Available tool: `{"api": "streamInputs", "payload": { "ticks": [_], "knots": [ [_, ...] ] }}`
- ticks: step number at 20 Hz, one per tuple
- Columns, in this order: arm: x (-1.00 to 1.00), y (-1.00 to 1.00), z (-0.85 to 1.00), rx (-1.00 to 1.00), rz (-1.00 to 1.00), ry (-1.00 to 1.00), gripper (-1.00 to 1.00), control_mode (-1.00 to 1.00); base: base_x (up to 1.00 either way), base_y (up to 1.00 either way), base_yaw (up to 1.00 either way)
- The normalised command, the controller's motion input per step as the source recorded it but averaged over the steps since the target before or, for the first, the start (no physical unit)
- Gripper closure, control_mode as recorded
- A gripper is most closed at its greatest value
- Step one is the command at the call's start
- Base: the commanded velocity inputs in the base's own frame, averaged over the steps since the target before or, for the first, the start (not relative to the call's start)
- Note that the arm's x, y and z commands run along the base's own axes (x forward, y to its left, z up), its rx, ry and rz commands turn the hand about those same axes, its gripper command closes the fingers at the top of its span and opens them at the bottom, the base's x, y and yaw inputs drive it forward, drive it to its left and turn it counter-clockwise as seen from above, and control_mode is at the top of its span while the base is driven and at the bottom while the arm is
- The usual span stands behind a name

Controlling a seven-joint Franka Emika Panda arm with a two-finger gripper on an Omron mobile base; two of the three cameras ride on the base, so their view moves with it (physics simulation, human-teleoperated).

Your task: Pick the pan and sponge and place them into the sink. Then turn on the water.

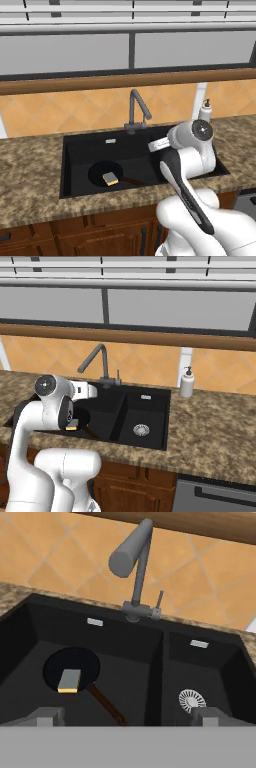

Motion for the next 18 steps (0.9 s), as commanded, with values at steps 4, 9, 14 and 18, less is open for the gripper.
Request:
{"api": "streamInputs", "payload": {
  "ticks": [4,9,14,18],
  "knots": [
    [-0.01,-0.42,0.01,0.0,0.0,-0.09,-1.0,-1.0,0.0,0.0,0.0],
    [0.0,-0.12,0.0,0.0,0.0,-0.17,-1.0,-1.0,0.0,0.0,0.0],
    [0.06,-0.19,0.0,0.01,0.0,-0.23,-1.0,-1.0,0.0,0.0,0.0],
    [0.18,-0.27,0.0,0.03,0.0,-0.26,-1.0,-1.0,0.0,0.0,0.0]
  ]
}}
